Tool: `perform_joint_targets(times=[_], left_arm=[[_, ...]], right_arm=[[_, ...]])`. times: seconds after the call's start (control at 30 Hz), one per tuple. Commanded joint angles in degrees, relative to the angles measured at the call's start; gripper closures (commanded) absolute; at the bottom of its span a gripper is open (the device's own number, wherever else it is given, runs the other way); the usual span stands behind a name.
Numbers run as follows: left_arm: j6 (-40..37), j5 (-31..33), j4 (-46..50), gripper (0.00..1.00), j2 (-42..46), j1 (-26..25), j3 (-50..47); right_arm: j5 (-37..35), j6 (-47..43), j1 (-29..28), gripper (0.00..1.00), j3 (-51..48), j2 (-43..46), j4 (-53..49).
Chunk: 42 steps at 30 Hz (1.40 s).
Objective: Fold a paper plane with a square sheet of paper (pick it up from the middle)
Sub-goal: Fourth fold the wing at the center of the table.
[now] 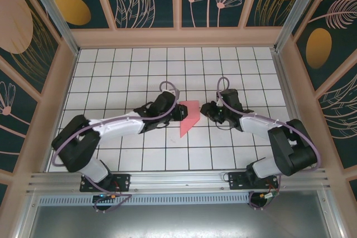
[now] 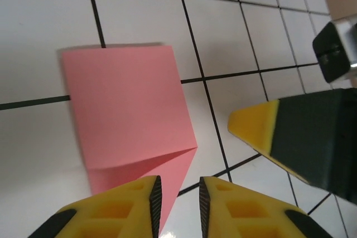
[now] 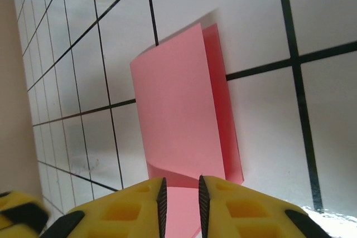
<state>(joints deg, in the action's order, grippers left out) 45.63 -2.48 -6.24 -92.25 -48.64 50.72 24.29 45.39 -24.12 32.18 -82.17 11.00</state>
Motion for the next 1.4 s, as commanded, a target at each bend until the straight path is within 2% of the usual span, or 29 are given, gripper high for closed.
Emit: perform_joint_targets(times=[0.0,0.1,0.23,0.37,0.93,1.07,1.17,1.23,1.37], left_arm=[[-0.7,-2.4,0.8,0.75,-4.2,-0.1,3.1],[-0.6,-2.8,0.6,0.76,-5.6,0.0,3.7],[-0.8,-0.3,1.1,0.76,-7.8,0.0,3.6],[-1.1,-2.0,-1.3,0.76,-9.0,0.0,3.2],[-2.6,-1.8,0.7,0.76,-11.1,0.0,4.7],[-2.7,-1.3,1.3,0.76,-10.8,0.0,4.7],[-2.7,-0.2,2.6,0.77,-8.7,0.0,5.7],[-2.3,-1.7,-0.4,0.74,-6.4,0.0,3.0],[-2.8,-7.1,-4.3,0.69,-2.9,-0.1,1.4]], right_arm=[[3.8,2.0,0.1,0.72,-2.0,-1.7,4.6],[3.5,2.6,-0.2,0.68,-3.3,-2.1,5.4],[4.4,2.2,-0.2,0.66,-4.3,-2.0,6.3],[5.1,1.8,-0.2,0.61,-3.6,-3.0,5.8],[11.6,3.0,-0.4,0.6,0.7,-10.0,11.9],[9.6,2.4,-0.5,0.61,0.9,-8.2,9.0],[3.2,0.0,-0.3,0.59,-0.1,-3.0,3.0],[1.6,-1.1,0.4,0.59,-0.4,-2.1,0.3],[2.3,-0.1,0.5,0.59,-2.0,-1.8,1.6]])
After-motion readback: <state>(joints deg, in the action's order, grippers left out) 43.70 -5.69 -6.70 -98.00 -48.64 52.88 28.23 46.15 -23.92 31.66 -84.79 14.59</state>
